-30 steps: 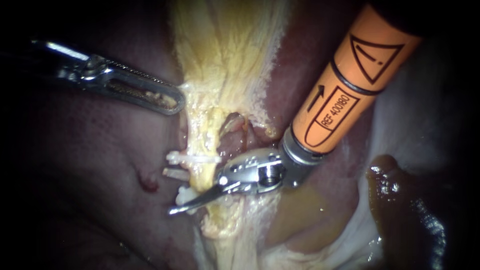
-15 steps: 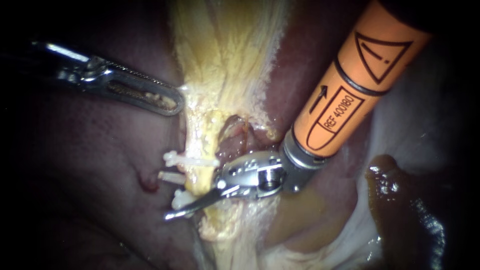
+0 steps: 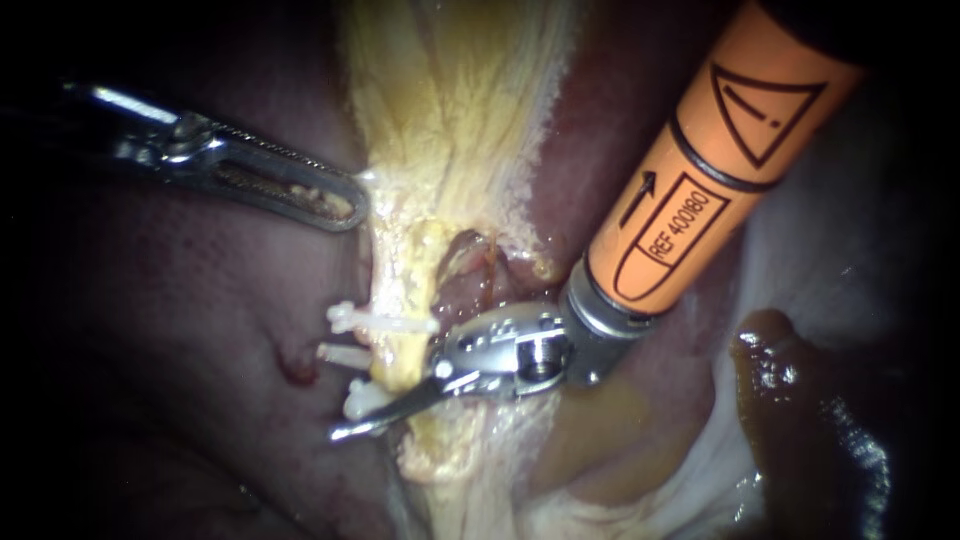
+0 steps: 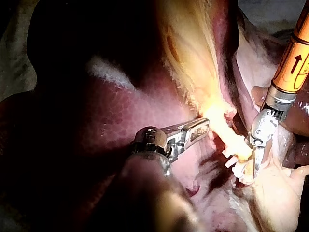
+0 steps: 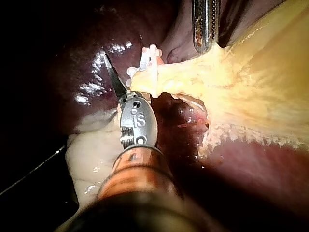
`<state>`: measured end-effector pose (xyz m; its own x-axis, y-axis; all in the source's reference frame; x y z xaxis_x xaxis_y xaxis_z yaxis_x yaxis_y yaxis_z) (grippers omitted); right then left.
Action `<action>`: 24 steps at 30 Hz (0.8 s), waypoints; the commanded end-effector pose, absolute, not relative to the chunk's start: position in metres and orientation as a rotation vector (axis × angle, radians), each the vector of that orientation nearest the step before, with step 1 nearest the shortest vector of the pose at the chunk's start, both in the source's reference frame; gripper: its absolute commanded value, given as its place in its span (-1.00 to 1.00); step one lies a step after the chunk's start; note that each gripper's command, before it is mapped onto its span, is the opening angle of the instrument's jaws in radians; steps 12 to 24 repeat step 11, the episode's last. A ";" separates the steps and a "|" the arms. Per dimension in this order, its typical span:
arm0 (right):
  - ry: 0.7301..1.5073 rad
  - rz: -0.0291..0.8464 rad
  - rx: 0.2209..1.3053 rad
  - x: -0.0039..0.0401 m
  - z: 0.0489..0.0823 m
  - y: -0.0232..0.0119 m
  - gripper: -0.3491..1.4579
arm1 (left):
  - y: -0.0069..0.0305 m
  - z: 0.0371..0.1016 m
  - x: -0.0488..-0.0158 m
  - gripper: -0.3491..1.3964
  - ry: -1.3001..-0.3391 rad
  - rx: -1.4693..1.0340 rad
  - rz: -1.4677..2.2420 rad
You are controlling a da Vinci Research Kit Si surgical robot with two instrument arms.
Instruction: Go to the cutting position left tube
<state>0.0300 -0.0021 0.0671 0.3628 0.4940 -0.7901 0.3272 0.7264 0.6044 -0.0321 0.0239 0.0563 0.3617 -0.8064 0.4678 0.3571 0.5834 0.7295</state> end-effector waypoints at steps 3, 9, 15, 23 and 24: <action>1.229 0.130 0.805 0.0300 0.0672 -0.0021 0.99 | 0.0239 0.0563 -0.0321 -1.00 -0.918 0.571 -0.804; 1.229 0.130 0.805 0.0300 0.0673 -0.0020 0.98 | 0.0239 0.0563 -0.0321 -1.00 -0.918 0.571 -0.804; 1.229 0.130 0.805 0.0300 0.0673 -0.0020 0.98 | 0.0239 0.0563 -0.0321 -1.00 -0.918 0.571 -0.804; 1.229 0.130 0.805 0.0300 0.0673 -0.0020 0.98 | 0.0239 0.0563 -0.0321 -1.00 -0.918 0.571 -0.804; 1.229 0.130 0.805 0.0300 0.0673 -0.0020 0.98 | 0.0239 0.0563 -0.0321 -1.00 -0.918 0.571 -0.804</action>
